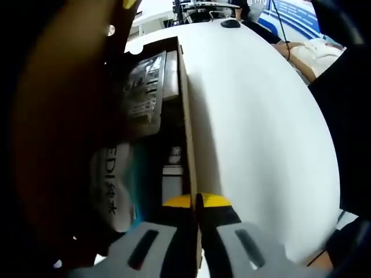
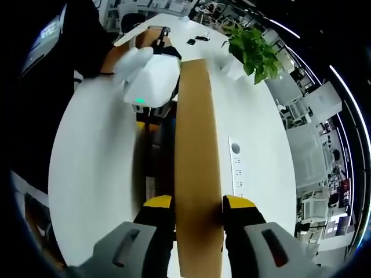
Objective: Operate the shoe box by opening the lid, removing the specified soft item, and placing it in the target area until the item is outside and the box remains undamaged.
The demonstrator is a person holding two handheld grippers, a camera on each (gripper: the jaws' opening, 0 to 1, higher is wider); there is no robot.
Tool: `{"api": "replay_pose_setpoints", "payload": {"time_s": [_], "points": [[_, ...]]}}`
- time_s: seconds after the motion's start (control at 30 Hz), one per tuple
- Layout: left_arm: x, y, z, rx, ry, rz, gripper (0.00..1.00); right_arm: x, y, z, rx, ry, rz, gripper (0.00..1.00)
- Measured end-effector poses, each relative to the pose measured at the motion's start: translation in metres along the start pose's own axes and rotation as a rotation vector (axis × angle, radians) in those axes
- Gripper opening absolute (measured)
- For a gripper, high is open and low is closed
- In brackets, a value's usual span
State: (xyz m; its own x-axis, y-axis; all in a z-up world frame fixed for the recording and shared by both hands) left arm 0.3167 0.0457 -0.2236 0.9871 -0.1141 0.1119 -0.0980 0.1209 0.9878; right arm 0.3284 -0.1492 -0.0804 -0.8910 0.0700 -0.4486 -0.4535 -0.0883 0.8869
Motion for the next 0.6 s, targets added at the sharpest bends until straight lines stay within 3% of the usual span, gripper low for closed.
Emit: {"api": "replay_pose_setpoints", "payload": {"time_s": [0.23,0.47,0.6], "points": [[0.003,-0.001,-0.003,-0.037,0.002,-0.032,0.02,-0.002,0.000,-0.003,-0.044,-0.043,-0.050,0.33],[0.001,-0.001,-0.002,-0.033,-0.006,-0.024,0.02,-0.004,0.001,-0.002,-0.047,-0.053,-0.103,0.33],[0.002,-0.001,-0.003,-0.039,-0.001,-0.028,0.02,-0.020,0.006,-0.001,-0.060,-0.104,-0.228,0.31]]}}
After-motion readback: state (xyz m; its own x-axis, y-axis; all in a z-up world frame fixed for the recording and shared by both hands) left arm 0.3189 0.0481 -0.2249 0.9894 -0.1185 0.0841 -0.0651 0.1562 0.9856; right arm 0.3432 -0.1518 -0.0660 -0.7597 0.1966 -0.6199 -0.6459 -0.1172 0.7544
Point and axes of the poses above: the point that each gripper's makers call its tool centre point, and the gripper's own axes: y roughly backward along the fingers, x roughly to its left, z roughly out of its top, the point moved 10 cm from there along y, roughly backward along the fingers, and after that the axes turned 15 degrees about x, right-handed, at the moved point
